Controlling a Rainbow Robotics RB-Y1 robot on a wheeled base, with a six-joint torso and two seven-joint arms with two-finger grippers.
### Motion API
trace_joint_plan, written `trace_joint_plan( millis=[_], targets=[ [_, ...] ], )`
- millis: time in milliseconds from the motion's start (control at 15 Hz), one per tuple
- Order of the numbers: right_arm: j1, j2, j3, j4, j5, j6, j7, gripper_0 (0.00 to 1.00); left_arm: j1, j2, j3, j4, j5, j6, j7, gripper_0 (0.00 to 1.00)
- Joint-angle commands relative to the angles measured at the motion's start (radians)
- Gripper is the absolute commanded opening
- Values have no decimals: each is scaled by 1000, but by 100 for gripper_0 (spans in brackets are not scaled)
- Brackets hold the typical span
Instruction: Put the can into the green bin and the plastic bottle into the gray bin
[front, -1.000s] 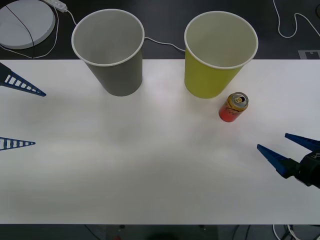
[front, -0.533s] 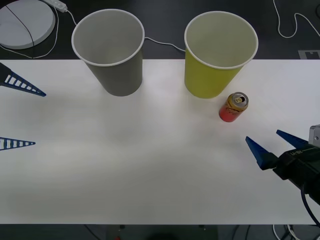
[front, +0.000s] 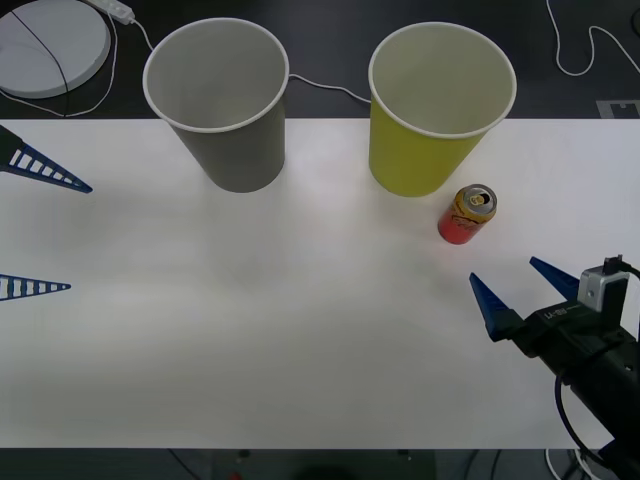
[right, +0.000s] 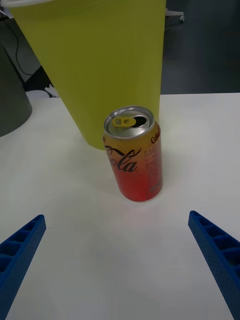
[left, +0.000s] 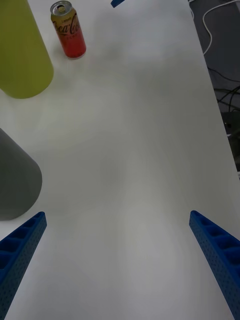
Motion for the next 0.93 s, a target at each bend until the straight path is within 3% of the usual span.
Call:
trace_joint_plan(
  millis=[67,333,933],
  targets=[
    [-120,50,134,97,40,75,-62,100,0,0,0,0,0,0,0,100],
    [-250,118,293,210,40,184,-85,100,0,0,0,0,0,0,0,100],
    [-342,251,307,405,40,190,-94,100,0,0,0,0,0,0,0,100]
  ],
)
